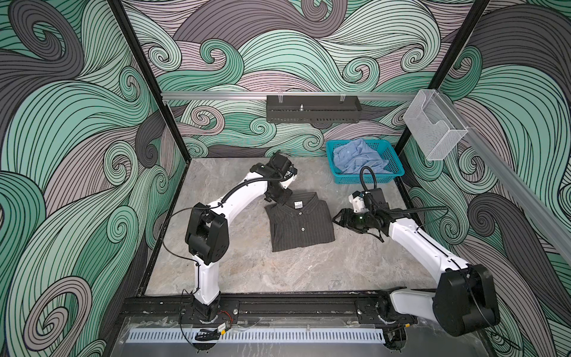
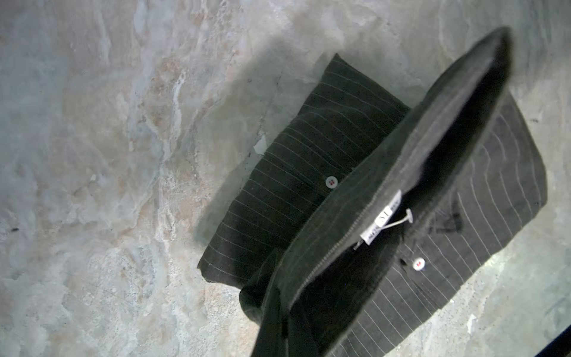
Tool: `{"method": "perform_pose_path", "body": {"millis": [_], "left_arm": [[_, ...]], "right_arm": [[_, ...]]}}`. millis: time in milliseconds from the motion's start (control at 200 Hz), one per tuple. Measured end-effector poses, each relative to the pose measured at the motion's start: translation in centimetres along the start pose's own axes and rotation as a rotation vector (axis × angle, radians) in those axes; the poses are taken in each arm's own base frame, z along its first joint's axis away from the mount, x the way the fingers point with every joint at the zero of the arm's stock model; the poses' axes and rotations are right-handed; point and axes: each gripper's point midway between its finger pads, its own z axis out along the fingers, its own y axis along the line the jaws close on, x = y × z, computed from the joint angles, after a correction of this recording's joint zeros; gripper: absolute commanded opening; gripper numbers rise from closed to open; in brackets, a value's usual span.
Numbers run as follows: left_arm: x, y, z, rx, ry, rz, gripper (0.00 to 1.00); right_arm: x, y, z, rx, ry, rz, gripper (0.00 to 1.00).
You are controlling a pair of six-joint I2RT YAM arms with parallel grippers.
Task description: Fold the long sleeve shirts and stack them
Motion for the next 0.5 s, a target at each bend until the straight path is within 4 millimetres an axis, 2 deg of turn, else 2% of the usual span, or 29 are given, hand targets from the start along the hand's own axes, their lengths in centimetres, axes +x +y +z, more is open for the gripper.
{"method": "perform_pose_path", "body": {"millis": [115, 210, 266, 371, 501], "left_arm": [[0.4, 1.5, 2.7, 0.031, 0.081, -0.096, 0.00], [2.0, 2.4, 5.0, 0.051, 0.168, -0.171, 0.00], [2.9, 2.8, 5.7, 0.060, 0.209, -0.210, 0.00], [3.9, 3.7, 5.4, 0.066, 0.252, -0.278, 0.00], [3.5, 4.5, 4.2, 0.069, 0.247, -0.339, 0.00]], "right_arm": [[-0.2, 0.6, 0.9, -0.008, 0.022, -0.011, 0.64], [-0.4, 1.0, 1.7, -0.014, 0.039, -0.027, 0.64], [-0.6, 1.1, 2.3, -0.012, 0.050, -0.030, 0.64], [-0.8, 1.1, 3.6, -0.005, 0.079, -0.037, 0.65], [-1.3, 1.1, 5.7, 0.006, 0.115, -0.050, 0.66]]}}
